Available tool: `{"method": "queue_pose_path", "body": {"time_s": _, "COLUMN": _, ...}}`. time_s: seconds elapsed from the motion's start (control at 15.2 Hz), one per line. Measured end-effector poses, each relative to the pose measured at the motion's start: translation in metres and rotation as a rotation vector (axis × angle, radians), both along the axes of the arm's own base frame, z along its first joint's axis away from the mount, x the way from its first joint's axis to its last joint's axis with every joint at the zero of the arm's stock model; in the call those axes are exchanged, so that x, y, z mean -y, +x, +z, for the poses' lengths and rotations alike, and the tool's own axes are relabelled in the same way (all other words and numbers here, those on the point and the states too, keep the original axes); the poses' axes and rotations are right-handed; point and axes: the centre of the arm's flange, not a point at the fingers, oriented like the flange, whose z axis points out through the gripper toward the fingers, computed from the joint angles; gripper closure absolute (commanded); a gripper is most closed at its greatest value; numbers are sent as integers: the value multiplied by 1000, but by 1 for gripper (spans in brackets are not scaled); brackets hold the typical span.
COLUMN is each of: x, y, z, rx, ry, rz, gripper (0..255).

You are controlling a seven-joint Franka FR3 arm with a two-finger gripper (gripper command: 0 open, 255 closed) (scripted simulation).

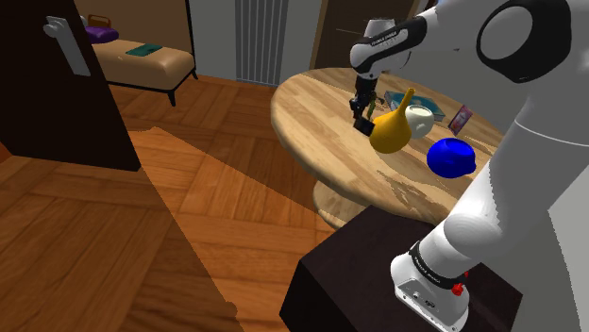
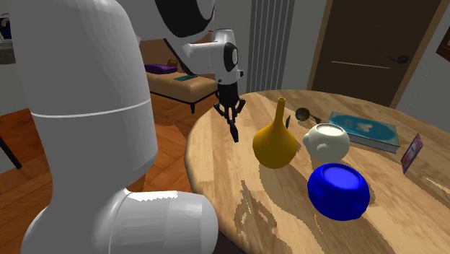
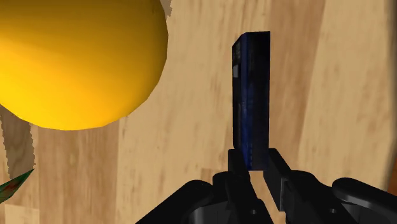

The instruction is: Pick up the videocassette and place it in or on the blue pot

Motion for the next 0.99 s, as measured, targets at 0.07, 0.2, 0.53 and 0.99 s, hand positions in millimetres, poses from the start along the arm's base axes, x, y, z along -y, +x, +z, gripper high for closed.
{"method": "queue_pose_path", "body": {"time_s": 0.07, "x": -1, "y": 1, "z": 5, "rx": 0, "ry": 0, "rz": 0, "gripper": 255}}
{"method": "queue_pose_path", "body": {"time_s": 0.2, "x": -1, "y": 1, "z": 16, "rx": 0, "ry": 0, "rz": 0, "gripper": 255}}
{"method": "queue_pose_path", "body": {"time_s": 0.53, "x": 0, "y": 1, "z": 43, "rx": 0, "ry": 0, "rz": 0, "gripper": 255}}
{"method": "queue_pose_path", "body": {"time_s": 0.99, "x": 0, "y": 0, "z": 80, "rx": 0, "ry": 0, "rz": 0, "gripper": 255}}
